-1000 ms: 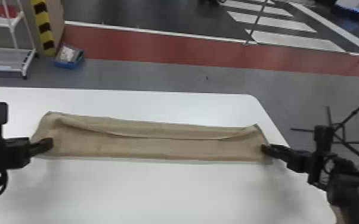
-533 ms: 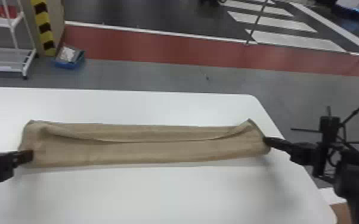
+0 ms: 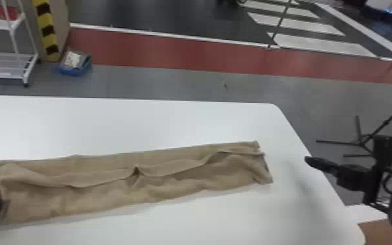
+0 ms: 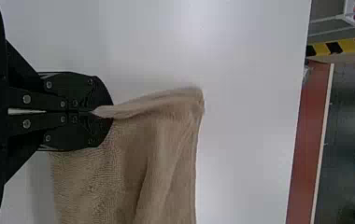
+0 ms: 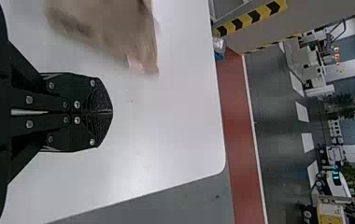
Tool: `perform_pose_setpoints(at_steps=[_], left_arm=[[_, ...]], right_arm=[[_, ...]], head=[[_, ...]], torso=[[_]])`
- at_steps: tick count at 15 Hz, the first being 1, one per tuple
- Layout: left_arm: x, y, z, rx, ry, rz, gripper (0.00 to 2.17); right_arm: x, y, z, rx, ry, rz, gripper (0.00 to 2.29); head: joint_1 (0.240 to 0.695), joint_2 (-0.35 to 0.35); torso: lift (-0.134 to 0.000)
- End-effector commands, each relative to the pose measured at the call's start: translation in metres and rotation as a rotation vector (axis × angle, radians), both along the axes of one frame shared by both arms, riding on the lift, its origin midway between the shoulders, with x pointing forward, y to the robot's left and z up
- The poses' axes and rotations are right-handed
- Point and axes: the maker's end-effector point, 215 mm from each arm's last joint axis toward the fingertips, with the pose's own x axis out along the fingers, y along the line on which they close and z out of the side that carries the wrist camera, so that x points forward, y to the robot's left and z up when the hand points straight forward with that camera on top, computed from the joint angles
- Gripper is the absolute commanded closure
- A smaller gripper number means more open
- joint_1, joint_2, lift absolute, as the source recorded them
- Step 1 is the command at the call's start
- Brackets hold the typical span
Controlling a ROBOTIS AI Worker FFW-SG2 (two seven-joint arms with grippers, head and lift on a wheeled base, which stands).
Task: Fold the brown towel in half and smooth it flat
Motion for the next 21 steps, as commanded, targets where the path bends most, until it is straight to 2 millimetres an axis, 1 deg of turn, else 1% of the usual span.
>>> perform_pose_setpoints(at_steps=[1,2,3,4,5,6,7,8,9,10,11,12,13,15,16,17,18,19,20,21], left_arm=[[-0.002,-0.007,0.001,0.014,-0.004,-0.009,1.51],[-0.003,-0.006,0.001,0.015,-0.006,-0.010,1.12],[-0.006,-0.004,0.000,0.015,-0.005,-0.007,0.63],[-0.006,-0.001,0.001,0.014,-0.011,-0.006,0.51],[-0.005,0.001,0.002,0.015,-0.018,-0.004,0.50],[-0.005,0.001,0.002,0.016,-0.020,-0.002,0.41],[-0.003,0.001,0.004,0.015,-0.027,-0.002,0.34],[0.000,-0.001,0.007,0.016,-0.040,-0.005,0.15],[0.008,0.000,0.014,0.023,-0.083,-0.005,0.09],[0.016,0.003,0.025,0.040,-0.140,-0.002,0.09],[0.029,0.008,0.045,0.073,-0.234,0.008,0.09],[0.038,0.017,0.065,0.120,-0.316,0.025,0.09],[0.044,0.025,0.078,0.157,-0.368,0.039,0.09],[0.051,0.045,0.088,0.236,-0.403,0.079,0.08],[0.053,0.048,0.088,0.247,-0.408,0.085,0.09],[0.055,0.050,0.091,0.250,-0.421,0.092,0.09],[0.059,0.050,0.096,0.249,-0.449,0.095,0.09],[0.060,0.051,0.096,0.248,-0.453,0.097,0.09],[0.063,0.050,0.101,0.249,-0.476,0.100,0.09],[0.063,0.049,0.100,0.245,-0.475,0.098,0.09]], right_arm=[[-0.007,0.005,-0.012,0.009,0.024,0.004,1.60],[-0.010,0.005,-0.016,0.009,0.037,0.002,1.60],[-0.014,0.006,-0.021,0.013,0.044,0.003,1.60],[-0.016,0.006,-0.023,0.013,0.046,0.002,1.60],[-0.015,0.006,-0.022,0.010,0.042,0.003,1.60],[-0.015,0.006,-0.020,0.015,0.034,0.004,1.60],[-0.013,0.012,-0.016,0.035,0.018,0.016,1.57],[-0.010,0.021,-0.010,0.063,-0.006,0.030,1.16],[-0.007,0.029,-0.006,0.069,-0.023,0.039,0.55],[-0.005,0.033,-0.004,0.070,-0.030,0.045,0.30],[-0.004,0.037,-0.004,0.071,-0.034,0.048,0.24],[-0.004,0.038,-0.004,0.072,-0.034,0.050,0.23],[-0.004,0.039,-0.004,0.071,-0.035,0.052,0.23],[-0.003,0.044,-0.002,0.073,-0.040,0.060,0.23],[-0.003,0.051,-0.003,0.087,-0.043,0.070,0.23],[-0.002,0.059,-0.003,0.100,-0.044,0.085,0.23],[-0.001,0.073,-0.008,0.114,-0.039,0.100,0.25],[0.000,0.086,-0.014,0.121,-0.027,0.121,0.30],[-0.001,0.100,-0.023,0.123,-0.009,0.145,0.35],[-0.002,0.116,-0.032,0.124,0.010,0.172,0.35]], head=[[0.695,-0.299],[0.695,-0.302],[0.695,-0.304],[0.695,-0.304],[0.695,-0.305],[0.695,-0.305],[0.695,-0.303],[0.695,-0.300],[0.695,-0.291],[0.695,-0.284],[0.695,-0.274],[0.695,-0.265],[0.695,-0.251],[0.695,-0.218],[0.695,-0.208],[0.695,-0.196],[0.695,-0.172],[0.695,-0.163],[0.695,-0.151],[0.695,-0.137]], torso=[[-0.116],[-0.116],[-0.116],[-0.116],[-0.116],[-0.116],[-0.116],[-0.116],[-0.116],[-0.116],[-0.116],[-0.116],[-0.116],[-0.116],[-0.116],[-0.116],[-0.116],[-0.116],[-0.116],[-0.116]])
